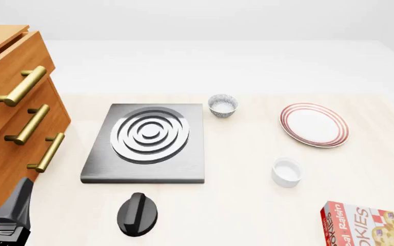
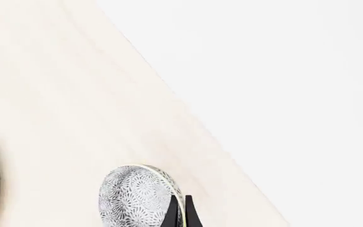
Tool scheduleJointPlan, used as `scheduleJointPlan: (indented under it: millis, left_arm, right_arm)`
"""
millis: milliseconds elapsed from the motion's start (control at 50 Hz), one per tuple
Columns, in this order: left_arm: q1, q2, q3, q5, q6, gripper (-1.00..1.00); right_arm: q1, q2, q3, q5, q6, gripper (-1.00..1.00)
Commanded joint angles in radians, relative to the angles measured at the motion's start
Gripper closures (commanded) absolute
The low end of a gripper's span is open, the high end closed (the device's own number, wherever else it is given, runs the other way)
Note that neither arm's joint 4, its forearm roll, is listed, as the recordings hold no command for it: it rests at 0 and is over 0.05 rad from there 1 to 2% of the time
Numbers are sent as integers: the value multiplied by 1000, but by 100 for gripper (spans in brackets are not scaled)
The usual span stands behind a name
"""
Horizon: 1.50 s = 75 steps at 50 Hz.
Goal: Pick the akita bowl next to the cookies box and place it on the plate.
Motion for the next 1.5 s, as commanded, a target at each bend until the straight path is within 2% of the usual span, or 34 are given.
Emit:
scheduleJointPlan:
  millis: [20, 140, 240, 640, 820, 860, 880, 920, 1500]
  left_arm:
    - [0, 0, 0, 0, 0, -100]
    - [0, 0, 0, 0, 0, -100]
    - [0, 0, 0, 0, 0, -100]
    - [0, 0, 0, 0, 0, -100]
    - [0, 0, 0, 0, 0, -100]
    - [0, 0, 0, 0, 0, -100]
    - [0, 0, 0, 0, 0, -100]
    - [0, 0, 0, 0, 0, -100]
    - [0, 0, 0, 0, 0, -100]
  right_arm:
    - [54, -155, 35, 81, 37, 100]
    - [97, -241, 29, 138, 61, 100]
    - [165, -290, 16, 202, 138, 100]
    - [285, -398, -12, 310, 148, 100]
    - [338, -410, -40, 344, 185, 100]
    - [336, -404, -49, 349, 179, 100]
    - [335, -403, -54, 351, 171, 100]
    - [360, -403, -51, 353, 195, 100]
    - [463, -330, -83, 335, 208, 100]
